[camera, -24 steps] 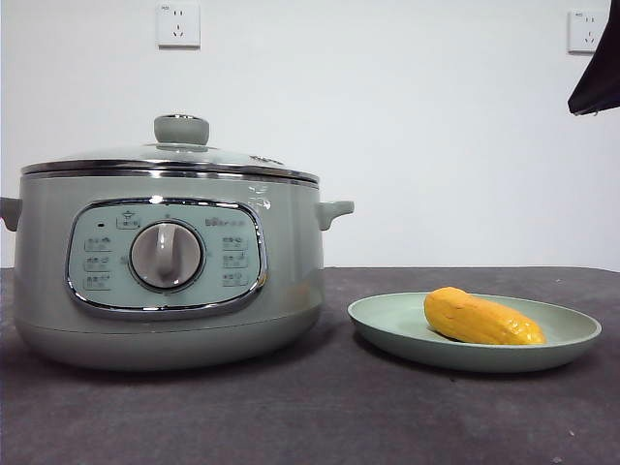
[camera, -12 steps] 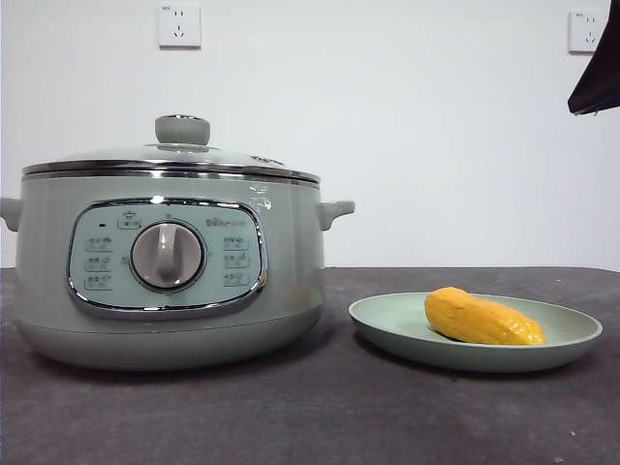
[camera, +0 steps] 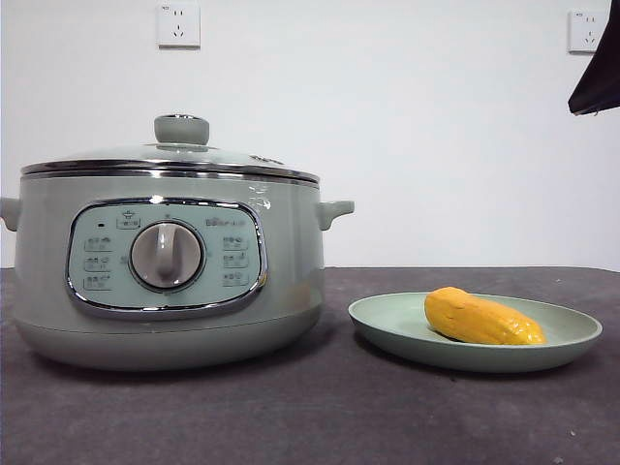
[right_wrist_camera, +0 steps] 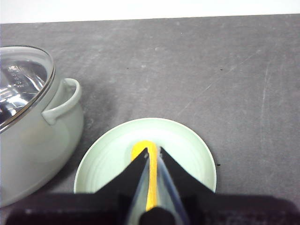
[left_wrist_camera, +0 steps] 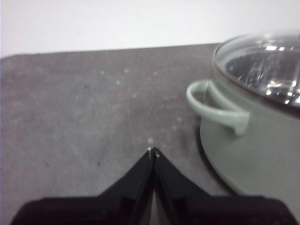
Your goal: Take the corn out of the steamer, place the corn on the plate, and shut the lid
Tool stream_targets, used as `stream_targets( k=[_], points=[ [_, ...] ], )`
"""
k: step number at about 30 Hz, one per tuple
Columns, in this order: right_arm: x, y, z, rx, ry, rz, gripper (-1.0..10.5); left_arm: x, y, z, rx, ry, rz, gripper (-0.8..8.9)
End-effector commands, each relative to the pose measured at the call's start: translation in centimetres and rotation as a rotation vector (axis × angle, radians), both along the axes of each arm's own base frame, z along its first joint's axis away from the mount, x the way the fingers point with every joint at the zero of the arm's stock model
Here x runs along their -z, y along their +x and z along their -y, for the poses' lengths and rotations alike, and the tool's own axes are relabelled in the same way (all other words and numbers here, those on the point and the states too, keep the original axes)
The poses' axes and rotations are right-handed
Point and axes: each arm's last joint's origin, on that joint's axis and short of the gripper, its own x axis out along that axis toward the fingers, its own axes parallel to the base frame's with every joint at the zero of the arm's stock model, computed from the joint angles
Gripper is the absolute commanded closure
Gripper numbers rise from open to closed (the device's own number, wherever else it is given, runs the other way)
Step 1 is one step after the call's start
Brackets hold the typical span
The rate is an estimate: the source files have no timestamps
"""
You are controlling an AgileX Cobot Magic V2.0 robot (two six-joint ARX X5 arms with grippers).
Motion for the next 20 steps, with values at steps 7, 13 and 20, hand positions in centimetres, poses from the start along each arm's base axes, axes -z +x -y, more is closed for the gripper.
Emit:
stream_targets(
  k=[7,13,20],
  points=[
    [0.17,0.00,0.00,0.005,0.008,0.000,9.2,1.55,0.24,0.00,-0.012,-0.053,-0.019,8.17],
    [0.18,0.00,0.00,0.005,0.008,0.000,9.2,1.54,0.24,-0.01,-0.015,-0.051,-0.019,8.16],
    [0.17,-0.01,0.00,0.005,0.009,0.000,9.2,1.54,0.24,-0.01,-0.016,-0.051,-0.019,8.16]
  ],
)
